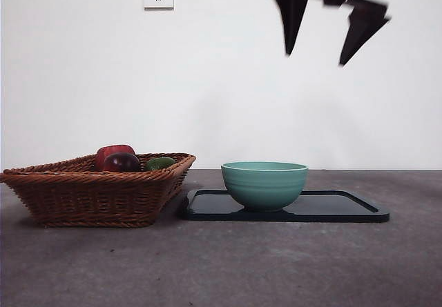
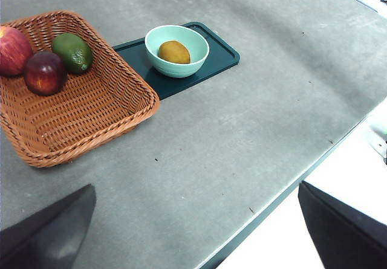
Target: Pick up the wifruite, put it on the bowl, pick up the plate, put it on desk
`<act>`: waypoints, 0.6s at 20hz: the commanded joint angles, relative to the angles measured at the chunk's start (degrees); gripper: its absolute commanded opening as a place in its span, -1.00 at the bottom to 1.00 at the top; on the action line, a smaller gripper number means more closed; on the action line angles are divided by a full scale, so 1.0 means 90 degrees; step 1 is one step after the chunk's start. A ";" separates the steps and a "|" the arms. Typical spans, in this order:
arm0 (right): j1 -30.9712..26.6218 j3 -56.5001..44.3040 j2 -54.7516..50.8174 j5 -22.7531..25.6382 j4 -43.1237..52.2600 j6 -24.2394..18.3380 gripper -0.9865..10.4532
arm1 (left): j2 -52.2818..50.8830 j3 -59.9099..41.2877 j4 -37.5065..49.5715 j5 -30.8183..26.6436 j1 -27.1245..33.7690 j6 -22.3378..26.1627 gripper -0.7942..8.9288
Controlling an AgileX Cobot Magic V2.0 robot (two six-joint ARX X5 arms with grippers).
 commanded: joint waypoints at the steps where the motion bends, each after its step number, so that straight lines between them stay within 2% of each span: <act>1: 0.0039 -0.0852 -0.0804 0.0223 -0.0478 -0.0053 0.08 | 0.0002 0.0061 0.0070 -0.0012 -0.0075 -0.0015 0.26; 4: 0.0036 -0.2351 -0.2375 0.0432 -0.0478 -0.0053 0.14 | 0.0002 0.0061 0.0073 -0.0012 -0.0075 -0.0015 0.26; 9: 0.0039 -0.4010 -0.4711 0.0413 -0.0476 -0.0005 0.15 | 0.0002 0.0061 0.0078 -0.0012 -0.0075 -0.0015 0.26; 12: 0.0044 -0.4653 -0.5957 0.0119 -0.0476 0.0000 0.15 | 0.0002 0.0061 0.0104 -0.0012 -0.0075 -0.0029 0.26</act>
